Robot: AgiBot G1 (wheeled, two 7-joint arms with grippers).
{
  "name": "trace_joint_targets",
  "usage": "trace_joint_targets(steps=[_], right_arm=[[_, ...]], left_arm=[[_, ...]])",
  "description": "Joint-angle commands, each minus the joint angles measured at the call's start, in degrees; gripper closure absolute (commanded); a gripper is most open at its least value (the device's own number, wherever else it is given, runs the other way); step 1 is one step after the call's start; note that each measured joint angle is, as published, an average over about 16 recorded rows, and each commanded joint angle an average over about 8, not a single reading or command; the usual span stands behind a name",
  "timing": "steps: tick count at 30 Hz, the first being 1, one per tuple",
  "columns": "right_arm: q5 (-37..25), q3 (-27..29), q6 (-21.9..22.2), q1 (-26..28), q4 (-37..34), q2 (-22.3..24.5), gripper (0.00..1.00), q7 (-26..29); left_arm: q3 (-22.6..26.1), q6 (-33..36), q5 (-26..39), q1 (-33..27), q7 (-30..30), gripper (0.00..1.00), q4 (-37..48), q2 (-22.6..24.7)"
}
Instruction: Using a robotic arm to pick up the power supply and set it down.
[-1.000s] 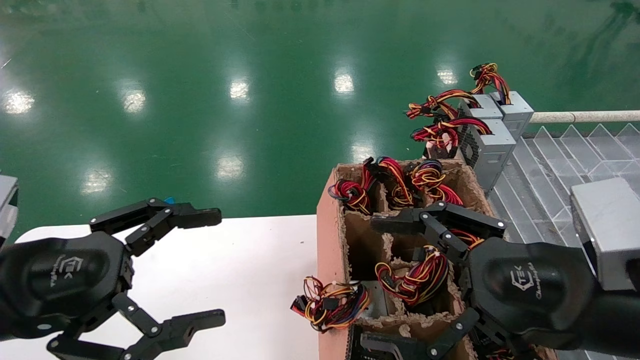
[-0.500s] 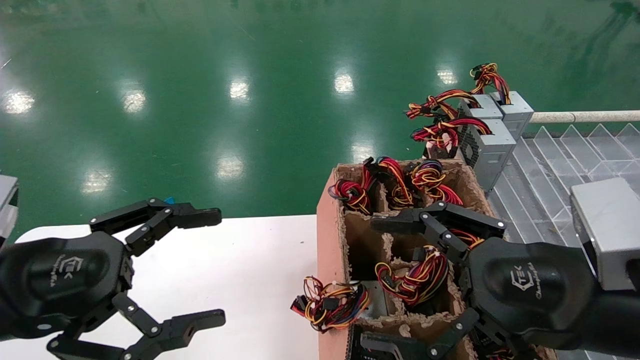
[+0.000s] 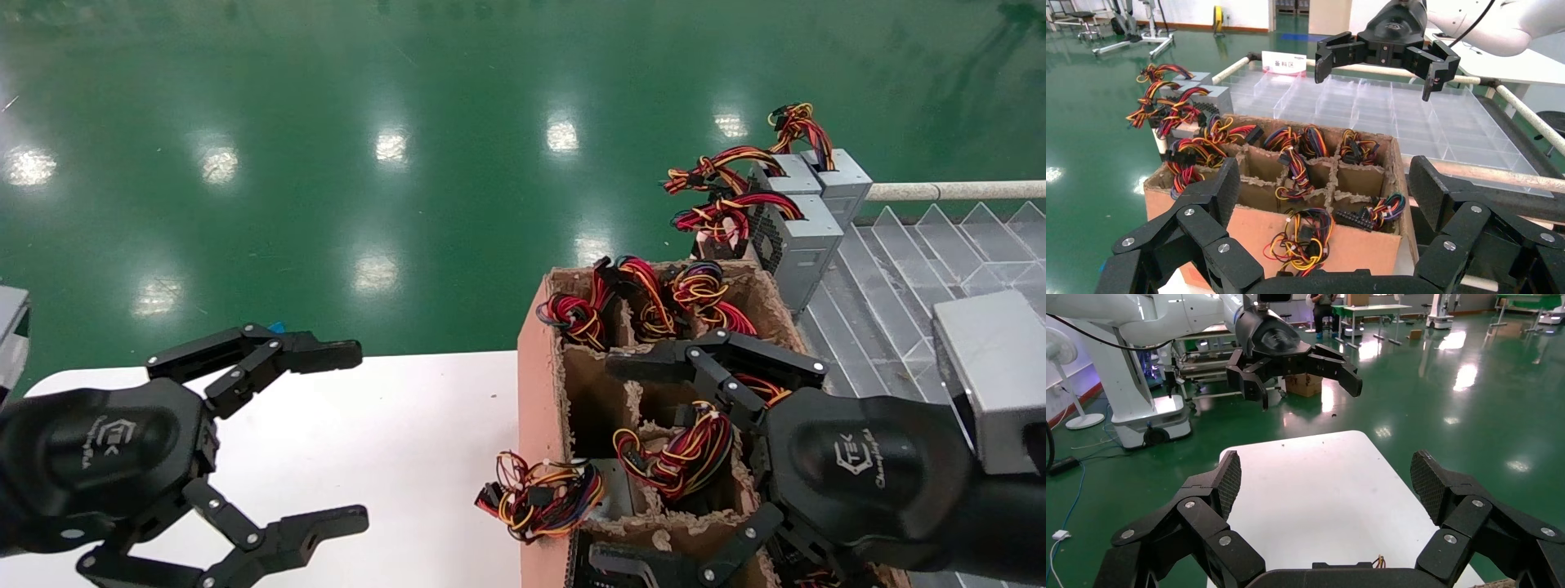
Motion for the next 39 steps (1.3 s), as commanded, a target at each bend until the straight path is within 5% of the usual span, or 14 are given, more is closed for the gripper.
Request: trace_joint_targets(steps=[1,3,15,30,39], right_arm=[[0.00,0.00,0.00,0.00,0.00,0.00,0.00,0.00],[0.00,0.00,0.00,0.00,0.00,0.00,0.00,0.00],[-1.07,-0.14,0.63,0.16,-0.10,0.25,0.00,-0.13],[-14.12,-5.81,5.41,0.44,-0.24,-2.60,0.00,-0.15],[-18.33,-8.92,3.56,1.54,-0.09,-2.93,0.00,2.29]], left_arm=[[0.00,0.00,0.00,0.00,0.00,0.78,0.00,0.00],[0.00,0.00,0.00,0.00,0.00,1.00,0.00,0.00],[0.00,0.00,0.00,0.00,0.00,1.00,0.00,0.00],[0.00,0.00,0.00,0.00,0.00,1.00,0.00,0.00],[0.00,0.00,0.00,0.00,0.00,1.00,0.00,0.00]])
